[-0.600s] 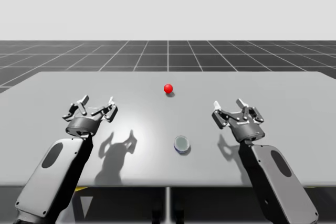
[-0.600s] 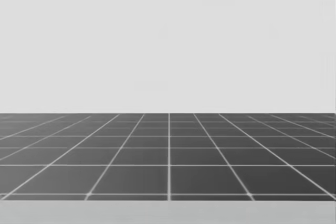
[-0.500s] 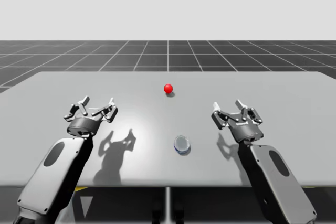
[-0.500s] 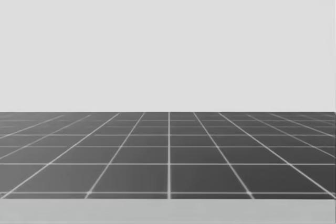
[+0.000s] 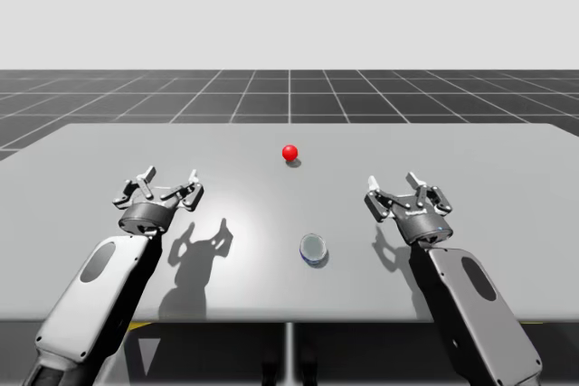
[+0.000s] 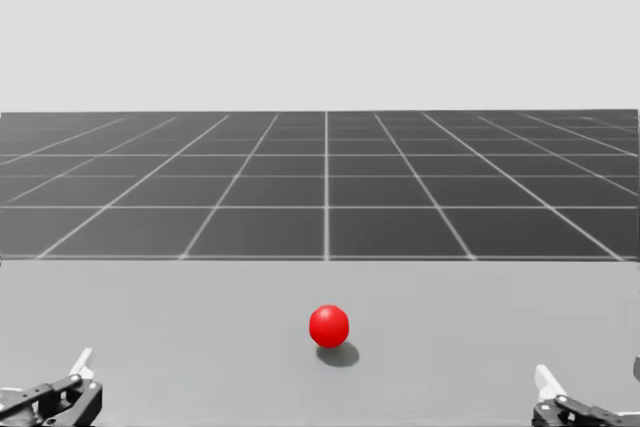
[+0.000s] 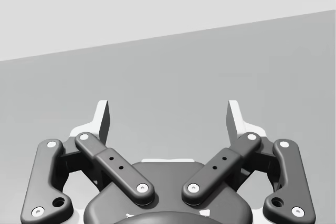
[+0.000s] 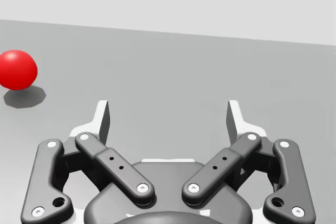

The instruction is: Watch the red light. When it turns green, pick up the object.

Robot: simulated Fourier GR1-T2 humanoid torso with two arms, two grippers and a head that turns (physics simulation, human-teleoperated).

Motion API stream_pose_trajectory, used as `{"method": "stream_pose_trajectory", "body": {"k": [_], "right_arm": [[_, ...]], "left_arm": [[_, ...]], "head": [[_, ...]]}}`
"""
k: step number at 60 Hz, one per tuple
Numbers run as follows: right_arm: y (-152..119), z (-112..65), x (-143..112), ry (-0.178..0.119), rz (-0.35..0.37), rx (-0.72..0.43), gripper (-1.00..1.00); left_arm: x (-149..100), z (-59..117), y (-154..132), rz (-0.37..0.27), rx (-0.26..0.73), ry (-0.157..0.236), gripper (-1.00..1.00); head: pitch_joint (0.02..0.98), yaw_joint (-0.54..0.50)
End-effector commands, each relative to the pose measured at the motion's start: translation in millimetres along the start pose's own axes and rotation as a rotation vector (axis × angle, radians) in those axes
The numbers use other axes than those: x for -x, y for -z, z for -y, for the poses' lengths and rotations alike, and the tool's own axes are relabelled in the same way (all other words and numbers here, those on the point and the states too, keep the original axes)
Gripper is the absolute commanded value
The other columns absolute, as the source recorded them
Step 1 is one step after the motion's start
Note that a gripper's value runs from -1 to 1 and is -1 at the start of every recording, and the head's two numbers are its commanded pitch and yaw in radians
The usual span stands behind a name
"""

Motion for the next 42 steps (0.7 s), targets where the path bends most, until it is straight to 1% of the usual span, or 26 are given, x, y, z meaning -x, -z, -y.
{"method": "stream_pose_trajectory", "body": {"k": [1, 15, 24, 42], "right_arm": [[0.8, 0.6, 0.5, -0.006, 0.0, 0.006, -1.0], [0.6, -0.1, 0.8, -0.009, -0.004, 0.001, -1.0], [0.6, -0.8, 1.5, -0.012, -0.006, 0.0, -1.0], [0.5, -1.3, 1.9, -0.016, -0.008, -0.003, -1.0]], "left_arm": [[0.4, -0.5, 0.9, 0.002, 0.002, 0.005, -1.0], [0.5, -0.8, 0.9, 0.004, 0.007, 0.014, -1.0], [0.4, -1.1, 0.7, 0.008, 0.009, 0.016, -1.0], [0.6, -0.1, 0.2, 0.007, 0.01, 0.019, -1.0]], "head": [[0.39, 0.01], [0.501, 0.01], [0.543, 0.01], [0.545, -0.01]]}}
